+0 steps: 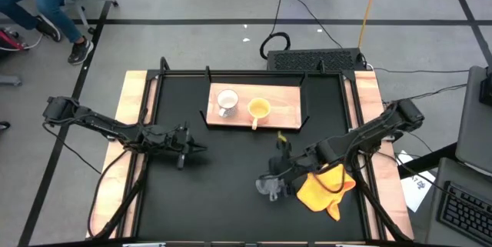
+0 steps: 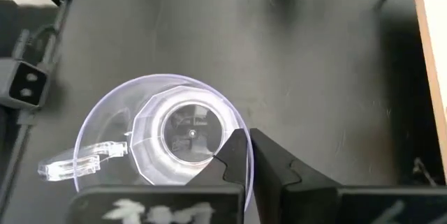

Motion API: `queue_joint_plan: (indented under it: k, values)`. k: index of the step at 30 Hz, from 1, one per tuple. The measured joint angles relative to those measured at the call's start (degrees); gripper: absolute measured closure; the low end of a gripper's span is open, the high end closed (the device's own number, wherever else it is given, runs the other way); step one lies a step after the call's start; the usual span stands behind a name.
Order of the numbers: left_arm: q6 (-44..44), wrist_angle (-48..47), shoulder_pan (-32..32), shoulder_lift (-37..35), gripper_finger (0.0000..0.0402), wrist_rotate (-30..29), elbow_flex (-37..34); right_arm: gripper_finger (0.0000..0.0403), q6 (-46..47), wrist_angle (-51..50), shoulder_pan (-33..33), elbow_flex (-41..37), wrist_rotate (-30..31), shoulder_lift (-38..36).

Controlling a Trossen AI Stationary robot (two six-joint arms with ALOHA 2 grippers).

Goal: Stack small to large cups/mugs on shelf
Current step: Put the transparent mug on the shelf

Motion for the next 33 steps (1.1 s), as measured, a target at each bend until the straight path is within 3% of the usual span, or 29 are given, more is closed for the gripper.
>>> queue_joint_plan:
  k: [11,17,27,33]
  values:
    - [1.3,0.0,0.0,0.0,0.0378,0.0,0.0,0.0403,6.7,13.6,-2.0,-24.8,1.4,-20.0]
    - [1.5,0.0,0.0,0.0,0.0378,0.0,0.0,0.0403,7.3,18.7,-2.5,-33.8,3.4,-27.2]
    - [1.4,0.0,0.0,0.0,0.0378,0.0,0.0,0.0403,0.5,17.7,-11.5,-34.4,3.4,-32.0]
    - [2.9,0.0,0.0,0.0,0.0378,0.0,0.0,0.0403,-6.7,15.4,-22.6,-30.9,-5.1,-33.0]
